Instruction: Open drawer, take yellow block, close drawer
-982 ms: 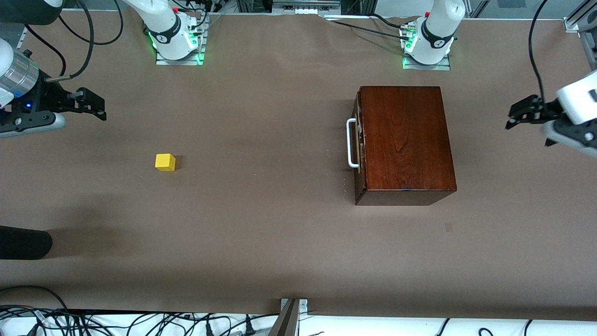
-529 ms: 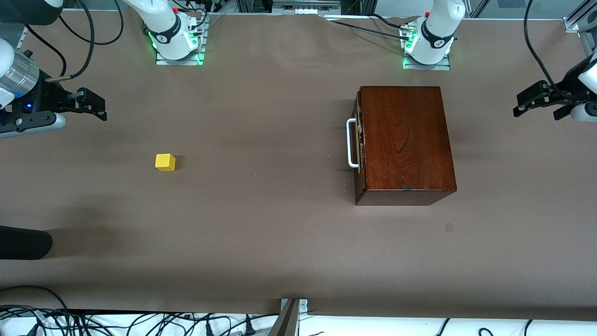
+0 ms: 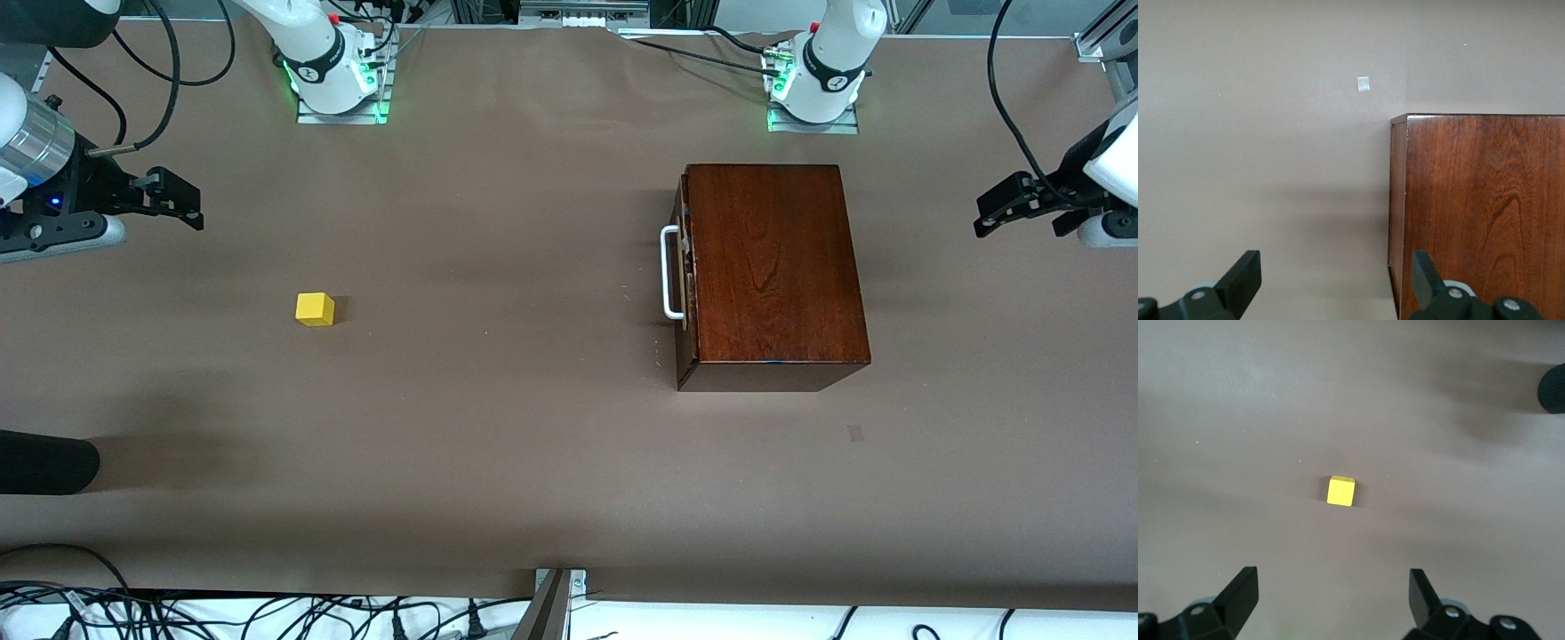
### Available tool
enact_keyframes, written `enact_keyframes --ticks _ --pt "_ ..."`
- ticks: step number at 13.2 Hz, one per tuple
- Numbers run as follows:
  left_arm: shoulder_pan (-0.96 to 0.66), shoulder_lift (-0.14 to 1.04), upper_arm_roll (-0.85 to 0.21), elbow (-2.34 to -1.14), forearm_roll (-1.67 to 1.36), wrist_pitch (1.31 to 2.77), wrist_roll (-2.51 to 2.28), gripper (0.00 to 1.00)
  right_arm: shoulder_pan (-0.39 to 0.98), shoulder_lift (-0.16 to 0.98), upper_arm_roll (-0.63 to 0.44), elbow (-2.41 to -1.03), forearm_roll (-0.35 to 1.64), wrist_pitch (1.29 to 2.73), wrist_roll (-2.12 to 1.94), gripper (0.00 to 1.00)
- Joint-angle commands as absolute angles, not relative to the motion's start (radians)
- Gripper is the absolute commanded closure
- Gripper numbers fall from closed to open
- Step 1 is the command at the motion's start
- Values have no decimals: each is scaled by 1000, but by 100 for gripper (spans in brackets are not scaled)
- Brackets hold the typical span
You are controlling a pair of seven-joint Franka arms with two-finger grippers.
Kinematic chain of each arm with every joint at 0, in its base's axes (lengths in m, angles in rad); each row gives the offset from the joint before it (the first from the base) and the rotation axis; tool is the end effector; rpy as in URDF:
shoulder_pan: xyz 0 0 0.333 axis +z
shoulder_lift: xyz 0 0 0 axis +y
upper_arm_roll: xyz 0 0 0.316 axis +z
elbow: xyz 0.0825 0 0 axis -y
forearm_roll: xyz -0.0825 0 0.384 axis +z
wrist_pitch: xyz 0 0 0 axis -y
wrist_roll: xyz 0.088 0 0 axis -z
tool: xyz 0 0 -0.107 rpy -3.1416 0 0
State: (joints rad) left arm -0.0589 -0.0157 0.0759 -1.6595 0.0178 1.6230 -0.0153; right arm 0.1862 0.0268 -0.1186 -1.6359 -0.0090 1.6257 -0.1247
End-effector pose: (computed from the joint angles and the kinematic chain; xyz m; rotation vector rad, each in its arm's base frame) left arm 0.5522 0.0115 0.5957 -3.1245 -0.0487 0.0326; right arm 0.5635 0.0381 0.5835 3.1154 0.3015 -0.0581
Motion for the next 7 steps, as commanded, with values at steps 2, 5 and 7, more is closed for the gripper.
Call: enact_keyframes --ticks 2,5,7 --pt "-61 -11 40 -1645 38 1606 -31 0 189 34 -121 -1612 -20 1609 -133 0" --pt "-63 9 38 -1626 40 1583 -28 0 189 34 -121 -1612 -21 1609 -133 0" --pt "-63 24 34 -1603 40 1582 -28 0 189 34 -121 -1612 -20 1609 -133 0"
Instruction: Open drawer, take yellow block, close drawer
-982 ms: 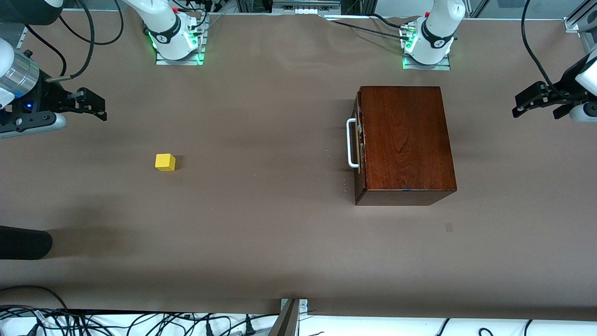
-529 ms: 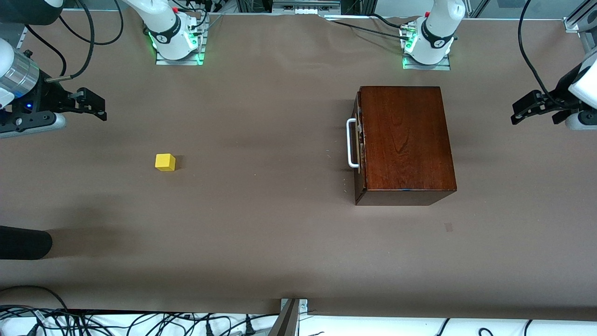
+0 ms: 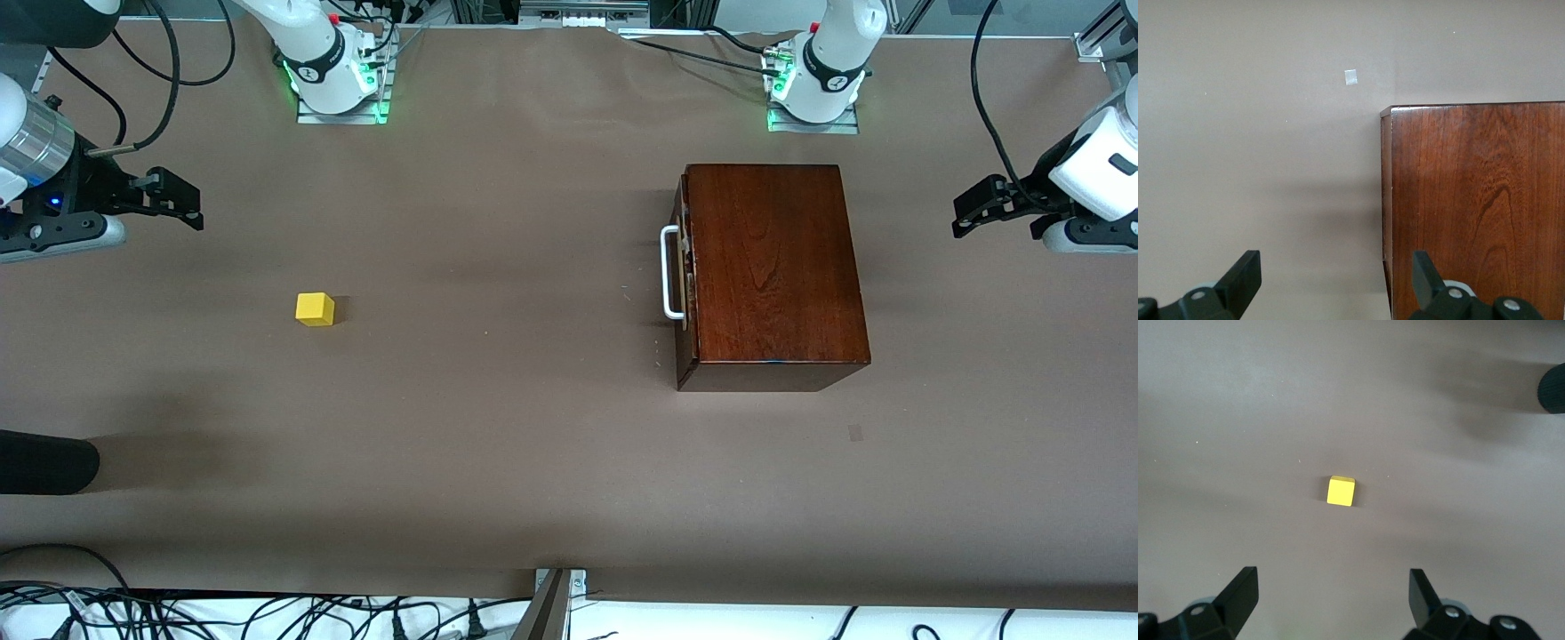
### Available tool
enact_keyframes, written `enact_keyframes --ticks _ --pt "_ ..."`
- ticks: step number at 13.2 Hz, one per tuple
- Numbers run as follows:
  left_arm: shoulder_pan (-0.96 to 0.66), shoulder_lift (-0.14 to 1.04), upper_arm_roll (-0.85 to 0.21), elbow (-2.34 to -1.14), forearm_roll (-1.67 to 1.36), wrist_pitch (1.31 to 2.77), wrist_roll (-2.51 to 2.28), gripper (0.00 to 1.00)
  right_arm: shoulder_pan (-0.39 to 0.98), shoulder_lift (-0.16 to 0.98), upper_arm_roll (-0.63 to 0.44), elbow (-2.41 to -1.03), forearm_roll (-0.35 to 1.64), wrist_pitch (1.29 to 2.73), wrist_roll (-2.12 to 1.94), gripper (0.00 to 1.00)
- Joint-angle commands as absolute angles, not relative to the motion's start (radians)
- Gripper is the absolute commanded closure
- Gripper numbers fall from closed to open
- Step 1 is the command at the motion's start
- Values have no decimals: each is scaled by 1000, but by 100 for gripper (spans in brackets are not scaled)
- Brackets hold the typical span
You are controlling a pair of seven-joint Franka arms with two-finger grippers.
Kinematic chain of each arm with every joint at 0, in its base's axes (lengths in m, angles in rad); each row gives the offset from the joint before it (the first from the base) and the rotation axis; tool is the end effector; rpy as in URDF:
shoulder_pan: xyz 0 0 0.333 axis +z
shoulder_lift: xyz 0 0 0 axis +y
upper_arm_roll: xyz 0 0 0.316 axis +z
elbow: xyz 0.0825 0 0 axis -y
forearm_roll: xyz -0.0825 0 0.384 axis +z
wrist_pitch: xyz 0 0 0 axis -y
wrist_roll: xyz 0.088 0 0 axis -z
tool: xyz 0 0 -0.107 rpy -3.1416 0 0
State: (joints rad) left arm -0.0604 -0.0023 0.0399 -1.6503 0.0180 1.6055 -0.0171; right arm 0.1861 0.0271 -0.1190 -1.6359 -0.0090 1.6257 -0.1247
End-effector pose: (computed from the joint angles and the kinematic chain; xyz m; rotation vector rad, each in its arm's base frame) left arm 0.5543 -0.0095 0.5912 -3.1222 0.0069 0.0658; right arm 0.5636 0.0378 0.5833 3.1154 0.3007 -0.0586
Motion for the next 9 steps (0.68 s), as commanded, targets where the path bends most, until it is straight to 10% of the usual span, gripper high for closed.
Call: enact_keyframes --ticks 1,9 --pt "-63 28 32 -1595 40 1580 -26 0 189 35 -121 -1612 -20 1609 -133 0" --pt "-64 37 31 -1594 40 1574 -32 0 187 35 -123 -1612 -20 1609 -132 0"
